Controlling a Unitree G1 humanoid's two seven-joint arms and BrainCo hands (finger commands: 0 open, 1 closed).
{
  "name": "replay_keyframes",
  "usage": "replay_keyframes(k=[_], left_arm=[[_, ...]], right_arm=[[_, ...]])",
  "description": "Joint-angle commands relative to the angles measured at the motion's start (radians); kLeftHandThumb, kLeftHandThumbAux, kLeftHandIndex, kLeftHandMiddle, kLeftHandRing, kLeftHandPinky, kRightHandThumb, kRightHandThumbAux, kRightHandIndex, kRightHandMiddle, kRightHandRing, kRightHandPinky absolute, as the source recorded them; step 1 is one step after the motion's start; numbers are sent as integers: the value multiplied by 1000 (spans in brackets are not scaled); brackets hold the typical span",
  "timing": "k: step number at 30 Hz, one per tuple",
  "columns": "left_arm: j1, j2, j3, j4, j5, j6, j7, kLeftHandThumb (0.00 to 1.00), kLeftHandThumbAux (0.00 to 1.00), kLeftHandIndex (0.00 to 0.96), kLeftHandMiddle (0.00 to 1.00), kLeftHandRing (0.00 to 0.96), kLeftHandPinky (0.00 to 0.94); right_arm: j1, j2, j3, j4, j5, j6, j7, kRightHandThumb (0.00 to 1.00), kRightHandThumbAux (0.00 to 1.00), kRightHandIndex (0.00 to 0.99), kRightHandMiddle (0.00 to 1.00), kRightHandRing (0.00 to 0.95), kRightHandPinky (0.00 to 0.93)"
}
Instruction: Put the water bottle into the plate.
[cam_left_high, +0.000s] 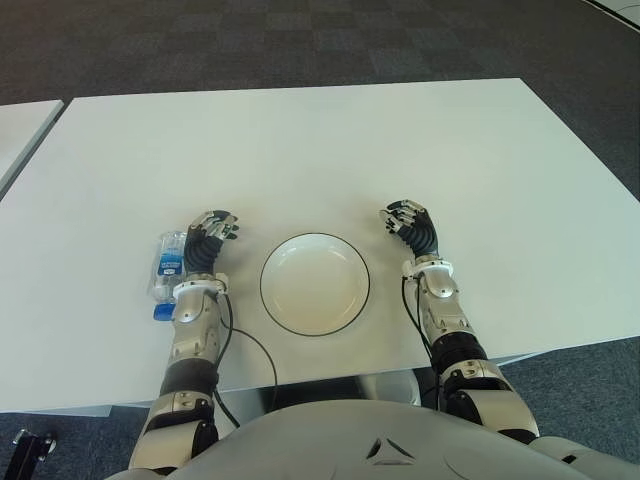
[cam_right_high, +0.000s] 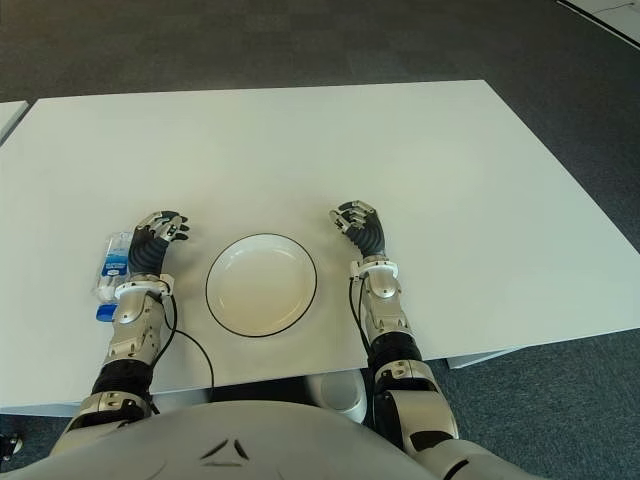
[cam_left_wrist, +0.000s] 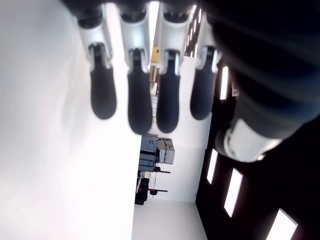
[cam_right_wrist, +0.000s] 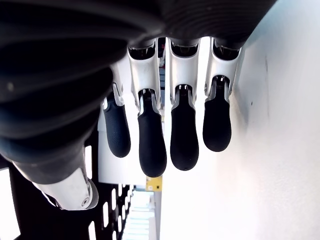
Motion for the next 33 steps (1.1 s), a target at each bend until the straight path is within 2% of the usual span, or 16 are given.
replay_keyframes(k=[1,7,15,21,27,33], left_arm=[[61,-21,-5,-7,-11,52,-15,838,673,437,468,520,519],[92,-25,-18,-100,-16,57,-29,837,673,431,474,536,530],[181,-30,-43,-331,-24,89,-46,837,673,425,481,562,560],[278,-42,-75,-536,-8,93,-32,836,674,421,485,573,569],[363,-68,-113,-717,176,62,69,835,674,417,489,578,569],[444,-95,-146,-853,482,42,219,834,676,415,488,570,564]], right_arm=[[46,8,3,35,3,69,-6,708,729,431,613,604,600],[45,7,3,42,1,66,-15,708,729,432,611,599,594],[44,8,3,42,6,61,-9,708,729,432,612,604,604],[45,7,6,42,8,54,1,708,728,432,614,607,608],[44,7,6,46,8,48,5,708,728,432,617,609,604],[40,9,4,47,9,66,2,708,728,433,616,607,598]])
